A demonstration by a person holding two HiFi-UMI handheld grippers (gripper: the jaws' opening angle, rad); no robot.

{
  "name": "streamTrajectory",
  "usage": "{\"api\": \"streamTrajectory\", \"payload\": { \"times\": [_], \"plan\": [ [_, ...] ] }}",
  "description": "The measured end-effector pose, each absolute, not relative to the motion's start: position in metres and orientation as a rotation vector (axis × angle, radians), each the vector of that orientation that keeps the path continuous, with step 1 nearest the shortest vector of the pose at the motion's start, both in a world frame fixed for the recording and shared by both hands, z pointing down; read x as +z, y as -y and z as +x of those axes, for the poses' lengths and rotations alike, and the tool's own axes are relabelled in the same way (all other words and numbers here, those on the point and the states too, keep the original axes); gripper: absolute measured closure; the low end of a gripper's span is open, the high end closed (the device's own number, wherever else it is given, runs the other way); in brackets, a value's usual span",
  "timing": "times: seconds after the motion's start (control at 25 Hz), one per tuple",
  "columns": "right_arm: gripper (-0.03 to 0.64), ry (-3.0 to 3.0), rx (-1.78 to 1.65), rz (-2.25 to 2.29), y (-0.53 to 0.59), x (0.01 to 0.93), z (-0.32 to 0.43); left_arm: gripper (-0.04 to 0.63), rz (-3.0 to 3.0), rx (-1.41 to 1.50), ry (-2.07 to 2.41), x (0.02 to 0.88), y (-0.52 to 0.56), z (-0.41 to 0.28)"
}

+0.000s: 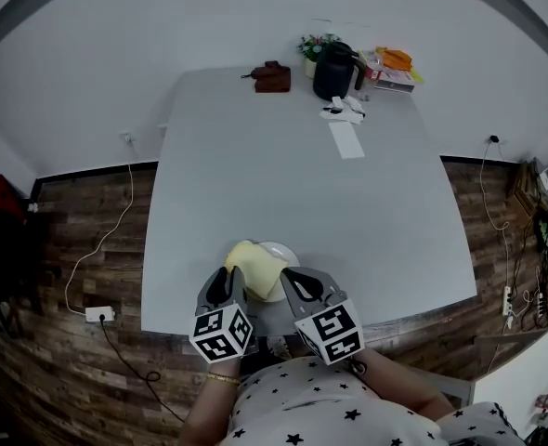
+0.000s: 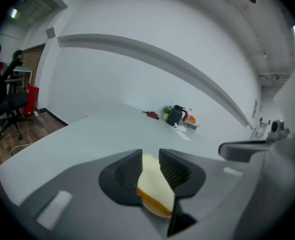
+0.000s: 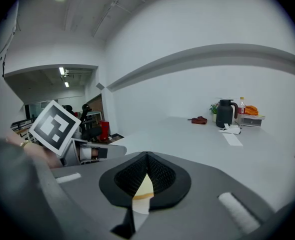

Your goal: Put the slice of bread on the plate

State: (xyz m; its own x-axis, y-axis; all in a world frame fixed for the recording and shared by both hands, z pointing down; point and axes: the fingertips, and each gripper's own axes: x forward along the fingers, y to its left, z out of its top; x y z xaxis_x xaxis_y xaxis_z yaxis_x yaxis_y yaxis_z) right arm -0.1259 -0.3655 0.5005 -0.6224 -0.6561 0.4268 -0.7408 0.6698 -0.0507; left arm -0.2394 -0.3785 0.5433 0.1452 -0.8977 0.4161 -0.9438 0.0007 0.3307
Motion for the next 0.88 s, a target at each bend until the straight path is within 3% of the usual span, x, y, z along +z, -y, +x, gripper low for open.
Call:
{"api": "streamTrajectory", "payload": {
  "times": [0.2,0.88],
  "plan": [
    [0.618,2.528,0.328,1.088,0.364,0.499,-0.128,0.586,1.952,0.167,1.741,0.514,0.368,-0.223],
    [0.618,2.569,0.270,1.036,0.352,0.491,-0.129,0.588,2.052,0.196,1.747,0.492,0.352,-0.200]
  ]
}}
